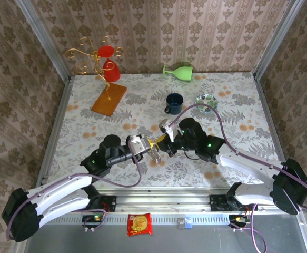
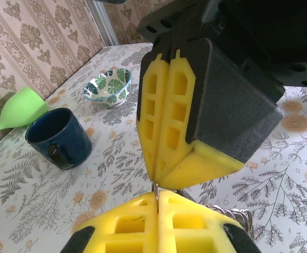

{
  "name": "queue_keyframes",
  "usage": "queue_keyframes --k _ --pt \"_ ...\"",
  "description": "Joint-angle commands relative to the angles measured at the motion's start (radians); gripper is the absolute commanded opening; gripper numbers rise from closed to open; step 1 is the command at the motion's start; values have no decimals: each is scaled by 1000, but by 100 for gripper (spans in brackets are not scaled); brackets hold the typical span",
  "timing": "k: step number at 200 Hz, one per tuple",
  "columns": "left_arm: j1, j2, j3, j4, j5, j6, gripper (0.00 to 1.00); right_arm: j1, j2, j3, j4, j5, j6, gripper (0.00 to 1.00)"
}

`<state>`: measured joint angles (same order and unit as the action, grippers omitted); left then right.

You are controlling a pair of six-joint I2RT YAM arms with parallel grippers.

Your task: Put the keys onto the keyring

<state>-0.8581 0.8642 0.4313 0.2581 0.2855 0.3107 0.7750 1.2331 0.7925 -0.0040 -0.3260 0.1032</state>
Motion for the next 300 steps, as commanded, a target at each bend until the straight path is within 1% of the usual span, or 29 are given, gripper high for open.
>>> queue_keyframes --k 1,28,47,63,73,85,97,124,146,188,224,232,245,255,266,278,284,300 --pt "-17 -15 -9 98 57 -11 0 -28 1 45 -30 -17 -16 25" --pt "-17 -8 -24 135 63 -35 0 -60 -30 45 -48 -65 -48 34" --pt "-15 -7 -37 175 66 -54 0 -82 -69 14 -23 -99 -88 41" --pt "-12 -6 -58 229 71 -80 0 -91 -108 -35 32 -114 -172 46" --pt "-4 -4 -72 269 86 -104 0 -94 -127 -64 69 -156 -244 50" --pt "11 0 -86 315 114 -133 0 -94 -133 -80 102 -221 -336 51" --pt "28 7 -100 364 150 -164 0 -94 -124 -75 117 -271 -377 51" --pt "53 21 -122 444 207 -200 0 -95 -83 -46 116 -338 -397 46" --pt "59 33 -132 483 236 -210 0 -92 -60 -46 135 -341 -390 41" --pt "60 53 -126 506 274 -220 0 -85 -40 -50 153 -351 -387 32" --pt "61 65 -134 541 281 -226 0 -85 -35 -52 158 -363 -389 17" --pt "61 67 -135 548 283 -230 0 -85 -34 -52 158 -367 -389 12" --pt "61 70 -135 550 283 -230 0 -86 -32 -48 156 -378 -392 0" --pt "61 69 -136 548 275 -225 0 -85 -33 -44 148 -380 -396 0" --pt "61 63 -138 531 238 -219 0 -85 -36 -37 126 -374 -410 0" --pt "62 44 -138 487 212 -196 18 -85 -45 -25 83 -362 -436 0" --pt "63 30 -134 453 209 -178 22 -84 -51 -19 61 -351 -452 0" --pt "62 -1 -111 333 206 -123 27 -83 -62 3 -8 -326 -498 0"
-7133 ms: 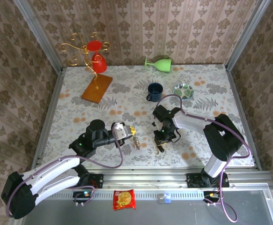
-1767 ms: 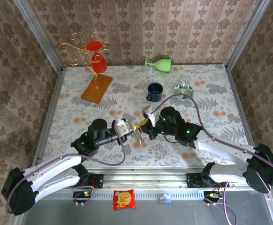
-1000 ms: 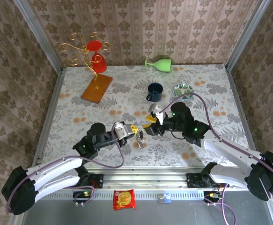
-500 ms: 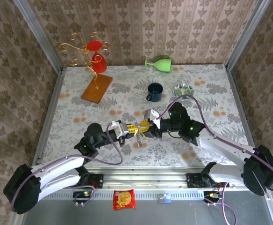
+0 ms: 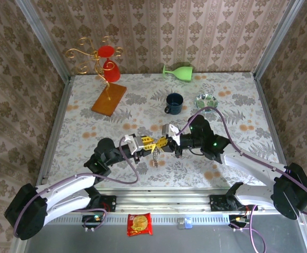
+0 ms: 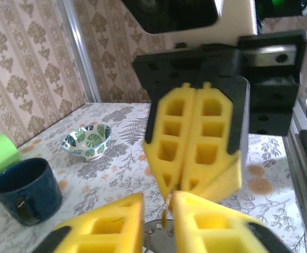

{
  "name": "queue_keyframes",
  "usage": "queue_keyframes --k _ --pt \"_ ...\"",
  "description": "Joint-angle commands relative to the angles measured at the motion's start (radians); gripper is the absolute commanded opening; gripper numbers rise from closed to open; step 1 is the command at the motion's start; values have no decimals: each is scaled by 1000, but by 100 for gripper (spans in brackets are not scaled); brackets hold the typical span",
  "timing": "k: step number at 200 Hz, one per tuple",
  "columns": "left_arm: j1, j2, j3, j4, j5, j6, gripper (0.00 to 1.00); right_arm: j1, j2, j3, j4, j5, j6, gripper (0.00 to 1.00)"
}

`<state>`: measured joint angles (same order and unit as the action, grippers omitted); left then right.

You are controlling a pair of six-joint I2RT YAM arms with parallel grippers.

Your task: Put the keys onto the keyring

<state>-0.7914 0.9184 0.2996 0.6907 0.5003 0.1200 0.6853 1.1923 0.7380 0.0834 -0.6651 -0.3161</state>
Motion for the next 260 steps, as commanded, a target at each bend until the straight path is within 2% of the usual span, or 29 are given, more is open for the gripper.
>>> queue_keyframes --k 1,22,50,122,180,216,238,245,260 --pt "-5 -56 22 -108 -8 72 27 6 -21 59 -100 14 -81 0" --pt "-3 -79 61 -262 -5 138 28 15 -22 103 -211 47 -145 0" --pt "-5 -76 92 -348 12 180 28 38 -12 157 -313 93 -208 0" --pt "-4 -40 132 -381 60 205 25 119 64 306 -545 210 -364 0" --pt "-5 -39 138 -390 78 206 23 162 112 367 -611 298 -424 0" --pt "-4 -32 143 -407 77 216 12 165 103 369 -596 261 -411 0" --pt "-4 -27 148 -421 75 228 0 163 92 365 -584 228 -393 0" --pt "-4 -26 148 -419 73 231 0 163 85 358 -572 225 -377 0" --pt "-5 -32 145 -411 67 231 0 141 54 322 -522 205 -321 19"
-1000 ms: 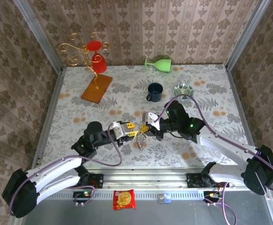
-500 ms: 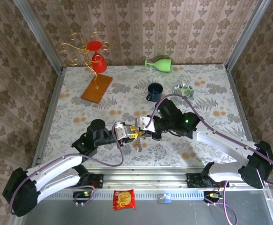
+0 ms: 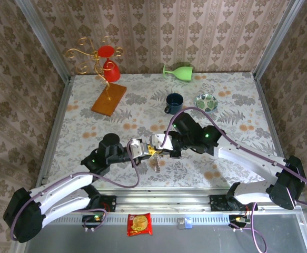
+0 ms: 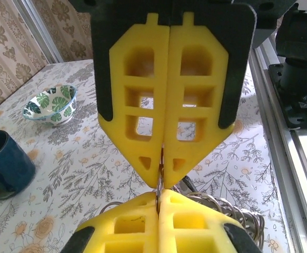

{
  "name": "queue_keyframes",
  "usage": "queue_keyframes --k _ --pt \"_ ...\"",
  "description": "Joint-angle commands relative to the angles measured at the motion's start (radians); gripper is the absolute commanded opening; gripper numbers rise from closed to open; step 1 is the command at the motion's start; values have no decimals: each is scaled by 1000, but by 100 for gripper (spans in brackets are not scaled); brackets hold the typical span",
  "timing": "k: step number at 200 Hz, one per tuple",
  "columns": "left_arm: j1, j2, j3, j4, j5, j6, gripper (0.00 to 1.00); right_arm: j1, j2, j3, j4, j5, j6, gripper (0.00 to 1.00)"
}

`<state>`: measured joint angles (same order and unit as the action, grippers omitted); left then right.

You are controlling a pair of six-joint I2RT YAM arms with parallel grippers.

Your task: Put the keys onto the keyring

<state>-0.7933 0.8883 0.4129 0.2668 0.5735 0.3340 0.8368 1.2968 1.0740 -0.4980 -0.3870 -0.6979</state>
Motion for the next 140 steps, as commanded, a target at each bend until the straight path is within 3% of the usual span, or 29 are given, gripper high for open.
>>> queue_keyframes --k 1,12,28,84,140 --pt "-3 -3 31 13 -7 16 0 -13 -52 -17 63 -75 67 21" --pt "-3 -11 20 33 -9 9 0 -46 -85 -59 115 -107 130 32" --pt "-2 -18 -3 85 -9 -9 0 -95 -130 -124 198 -154 229 36" --pt "-4 -24 -44 183 5 -21 0 -107 -185 -254 324 -123 400 36" --pt "-6 -26 -48 187 12 -22 0 -106 -162 -260 333 -129 390 32"
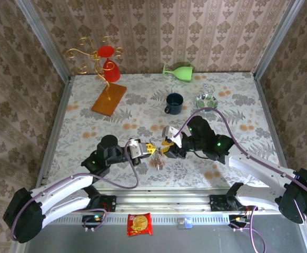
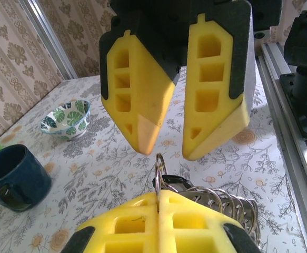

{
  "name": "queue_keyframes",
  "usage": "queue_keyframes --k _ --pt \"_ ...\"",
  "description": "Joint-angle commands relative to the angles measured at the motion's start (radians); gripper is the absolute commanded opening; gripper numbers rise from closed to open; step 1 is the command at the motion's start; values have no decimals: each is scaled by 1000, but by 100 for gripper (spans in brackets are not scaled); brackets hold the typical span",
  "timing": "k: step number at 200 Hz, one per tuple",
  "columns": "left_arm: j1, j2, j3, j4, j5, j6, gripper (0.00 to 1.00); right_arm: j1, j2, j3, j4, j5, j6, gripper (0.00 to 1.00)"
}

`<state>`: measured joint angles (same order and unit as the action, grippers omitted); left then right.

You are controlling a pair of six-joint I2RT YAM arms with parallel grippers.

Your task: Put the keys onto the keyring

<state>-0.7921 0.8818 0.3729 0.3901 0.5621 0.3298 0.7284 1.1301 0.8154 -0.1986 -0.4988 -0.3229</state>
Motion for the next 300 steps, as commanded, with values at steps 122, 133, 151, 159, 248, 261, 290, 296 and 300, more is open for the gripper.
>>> queue_keyframes --k 122,133,151,159,248,261,290,296,300 --pt "-9 -20 -6 73 35 -25 0 4 38 17 15 -40 -7 0" --pt "-9 -17 -4 81 39 -29 0 4 55 24 4 -21 -9 0" --pt "-9 -10 -4 96 51 -33 0 4 94 49 -34 -16 -20 0" --pt "-7 -7 -4 102 55 -35 0 4 111 57 -42 -27 -21 0" --pt "-15 50 -41 258 59 -119 0 -4 -27 -80 171 -33 -3 25" --pt "-14 58 -44 281 72 -133 0 -9 -49 -104 206 -35 5 26" --pt "-11 67 -53 320 104 -156 0 -21 -58 -125 237 -60 21 26" --pt "-10 68 -52 322 109 -159 0 -21 -56 -128 246 -62 24 25" --pt "-9 67 -52 322 111 -159 0 -21 -55 -129 251 -63 25 26"
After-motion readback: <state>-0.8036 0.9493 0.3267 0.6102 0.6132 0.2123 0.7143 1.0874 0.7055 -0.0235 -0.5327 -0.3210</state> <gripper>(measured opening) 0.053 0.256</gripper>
